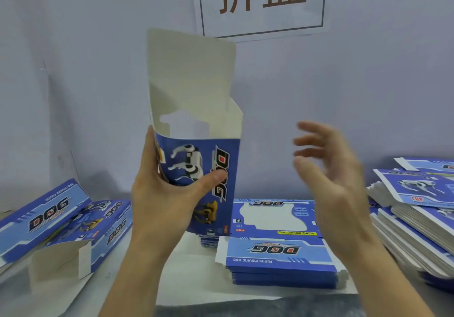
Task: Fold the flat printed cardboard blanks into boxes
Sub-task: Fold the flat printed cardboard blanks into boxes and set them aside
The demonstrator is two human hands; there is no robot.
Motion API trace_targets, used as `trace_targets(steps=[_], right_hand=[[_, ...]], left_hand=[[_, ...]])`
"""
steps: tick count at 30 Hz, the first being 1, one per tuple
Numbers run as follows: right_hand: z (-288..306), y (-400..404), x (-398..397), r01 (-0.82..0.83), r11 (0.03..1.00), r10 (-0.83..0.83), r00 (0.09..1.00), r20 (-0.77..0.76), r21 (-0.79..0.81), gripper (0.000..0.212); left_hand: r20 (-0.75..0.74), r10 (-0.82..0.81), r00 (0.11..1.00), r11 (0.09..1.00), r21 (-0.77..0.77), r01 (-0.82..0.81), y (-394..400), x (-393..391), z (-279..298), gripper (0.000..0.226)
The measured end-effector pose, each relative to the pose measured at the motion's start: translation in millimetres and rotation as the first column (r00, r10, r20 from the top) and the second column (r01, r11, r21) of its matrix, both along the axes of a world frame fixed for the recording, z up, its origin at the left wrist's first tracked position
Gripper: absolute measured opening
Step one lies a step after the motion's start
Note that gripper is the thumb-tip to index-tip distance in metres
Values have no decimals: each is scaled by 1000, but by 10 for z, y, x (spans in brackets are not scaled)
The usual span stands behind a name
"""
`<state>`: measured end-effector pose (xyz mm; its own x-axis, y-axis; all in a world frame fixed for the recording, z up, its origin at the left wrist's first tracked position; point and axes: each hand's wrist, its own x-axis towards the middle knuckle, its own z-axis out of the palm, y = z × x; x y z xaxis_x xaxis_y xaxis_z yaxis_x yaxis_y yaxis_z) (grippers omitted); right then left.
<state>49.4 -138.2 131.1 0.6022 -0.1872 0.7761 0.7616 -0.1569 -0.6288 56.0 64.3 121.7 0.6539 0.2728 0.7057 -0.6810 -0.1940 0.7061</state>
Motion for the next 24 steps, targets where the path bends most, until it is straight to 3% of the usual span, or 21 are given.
trace_targets(steps=[2,4,10,13,17,24], right_hand=[[-67,2,12,-265,954,222,937,-268,-136,72],[-124,73,14,-397,896,307,878,-368,-200,108],[-168,64,73,-550,817,462,804,-376,-172,127],[-175,47,65,-540,829,453,801,-392,-145,116],[-185,72,71,-510,856,456,824,-335,-90,62],[-196,113,130,-294,955,293,927,-234,30,73]], left_hand=[[-15,-120,993,990,-73,119,-41,-44,61,82],[-37,-223,974,974,-58,221,-99,-74,82,69],[-119,-340,933,940,-7,341,-179,-109,61,50],[-145,-358,922,930,26,365,-207,-114,65,38],[-110,-329,938,943,15,333,-263,-109,87,50],[-5,-186,983,982,-47,185,-323,-93,86,47]])
